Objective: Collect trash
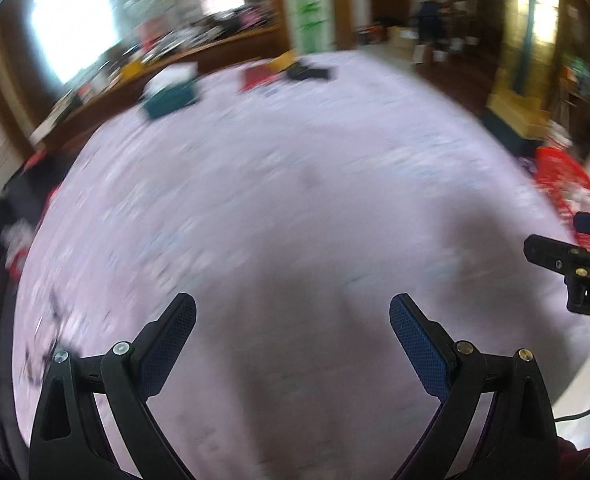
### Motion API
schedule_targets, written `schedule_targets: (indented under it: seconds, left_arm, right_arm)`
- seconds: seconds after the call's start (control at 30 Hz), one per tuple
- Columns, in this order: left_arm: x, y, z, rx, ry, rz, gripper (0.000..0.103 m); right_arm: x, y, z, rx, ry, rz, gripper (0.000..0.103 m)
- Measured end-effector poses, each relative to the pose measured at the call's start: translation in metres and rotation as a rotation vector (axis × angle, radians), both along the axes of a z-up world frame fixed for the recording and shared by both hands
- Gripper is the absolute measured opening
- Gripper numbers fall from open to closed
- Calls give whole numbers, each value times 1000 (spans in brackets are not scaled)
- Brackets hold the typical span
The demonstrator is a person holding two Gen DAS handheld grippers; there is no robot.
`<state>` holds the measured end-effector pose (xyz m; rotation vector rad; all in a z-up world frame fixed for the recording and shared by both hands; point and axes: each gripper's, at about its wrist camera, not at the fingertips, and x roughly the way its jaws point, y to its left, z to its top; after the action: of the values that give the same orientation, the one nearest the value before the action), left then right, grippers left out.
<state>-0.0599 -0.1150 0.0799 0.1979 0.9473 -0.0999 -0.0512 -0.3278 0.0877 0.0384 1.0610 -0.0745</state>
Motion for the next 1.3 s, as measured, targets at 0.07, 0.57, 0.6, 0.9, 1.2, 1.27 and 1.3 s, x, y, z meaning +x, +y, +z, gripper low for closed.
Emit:
schedule_targets:
  seconds: [0.07, 0.57, 0.6, 0.9, 1.2, 1.27, 1.3]
  left_arm:
    - [-1, 34, -12, 3, 22, 78, 97]
    - [24, 151, -59, -101, 97, 248, 97]
    - [26, 151, -62, -100, 106, 245, 97]
    - [35, 143, -70, -129, 84, 212, 101]
    - [44, 141, -71, -132, 64, 243, 103]
    - [44, 141, -71, -133, 64, 243, 103]
    - [44, 141, -71, -134, 64, 243, 103]
  right_arm:
    - [14, 34, -17, 16, 37, 86, 96]
    - [70, 136, -78, 22, 33, 59, 96]
    - [71, 137, -80, 19, 31, 51, 98]
    - [78, 143, -82, -21, -39, 8, 103]
    - [81, 144, -83, -20, -39, 6, 103]
    - [81, 144, -83, -20, -39, 6, 103]
    - [82, 144, -83, -20, -39, 6, 103]
